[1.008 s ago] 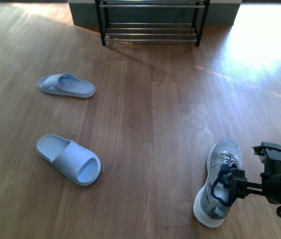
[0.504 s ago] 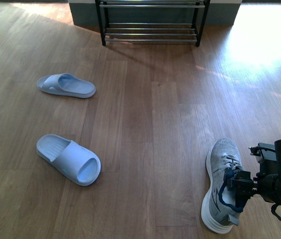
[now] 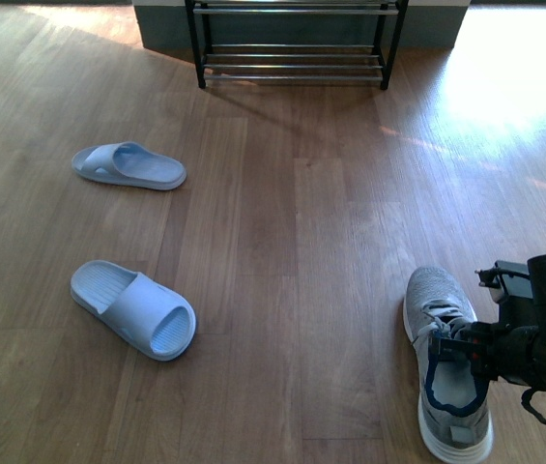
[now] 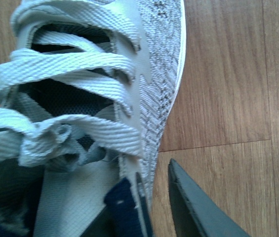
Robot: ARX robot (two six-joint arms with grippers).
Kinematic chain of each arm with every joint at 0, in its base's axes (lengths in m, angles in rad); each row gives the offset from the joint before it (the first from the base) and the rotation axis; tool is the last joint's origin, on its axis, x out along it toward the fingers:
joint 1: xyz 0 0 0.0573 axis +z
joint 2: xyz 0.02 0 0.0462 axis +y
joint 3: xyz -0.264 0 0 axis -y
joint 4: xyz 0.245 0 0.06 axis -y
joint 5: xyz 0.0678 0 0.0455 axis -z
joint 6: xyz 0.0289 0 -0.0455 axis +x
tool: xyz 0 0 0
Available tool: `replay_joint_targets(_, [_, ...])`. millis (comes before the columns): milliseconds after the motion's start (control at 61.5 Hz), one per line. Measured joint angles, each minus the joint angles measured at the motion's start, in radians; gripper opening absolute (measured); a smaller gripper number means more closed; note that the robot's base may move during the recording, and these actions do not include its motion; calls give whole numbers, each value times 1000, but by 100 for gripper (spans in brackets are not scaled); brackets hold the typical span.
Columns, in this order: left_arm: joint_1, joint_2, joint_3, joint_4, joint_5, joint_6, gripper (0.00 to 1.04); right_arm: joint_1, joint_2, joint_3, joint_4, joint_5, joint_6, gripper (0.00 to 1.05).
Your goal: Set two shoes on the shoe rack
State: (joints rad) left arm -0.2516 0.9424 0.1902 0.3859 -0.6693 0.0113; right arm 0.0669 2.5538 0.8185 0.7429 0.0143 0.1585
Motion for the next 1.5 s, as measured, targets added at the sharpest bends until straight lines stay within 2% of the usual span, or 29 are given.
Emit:
replay_joint_targets(244, [0,0,0,0,0,0,6,53,-543,-273,-16,-39,-68,1])
replay_joint_targets(537, [0,0,0,0,0,0,6,82,-1328,-494,-307,-83,-96,1])
replay_joint_targets(650, [0,0,0,0,0,0,6,140,-1650,-557,-447,-81,-109,1])
replay_joint_targets(780, [0,0,0,0,0,0,6,264,-2050,-628,-651,14,-145,1])
replay_joint_targets(878, [0,0,0,0,0,0,6,321,-2271,-653,-743,19,-152,1])
replay_joint_targets(1496, [1,-2,0,0,-1,0,6,328,-2328,-650,-745,45,-158,1])
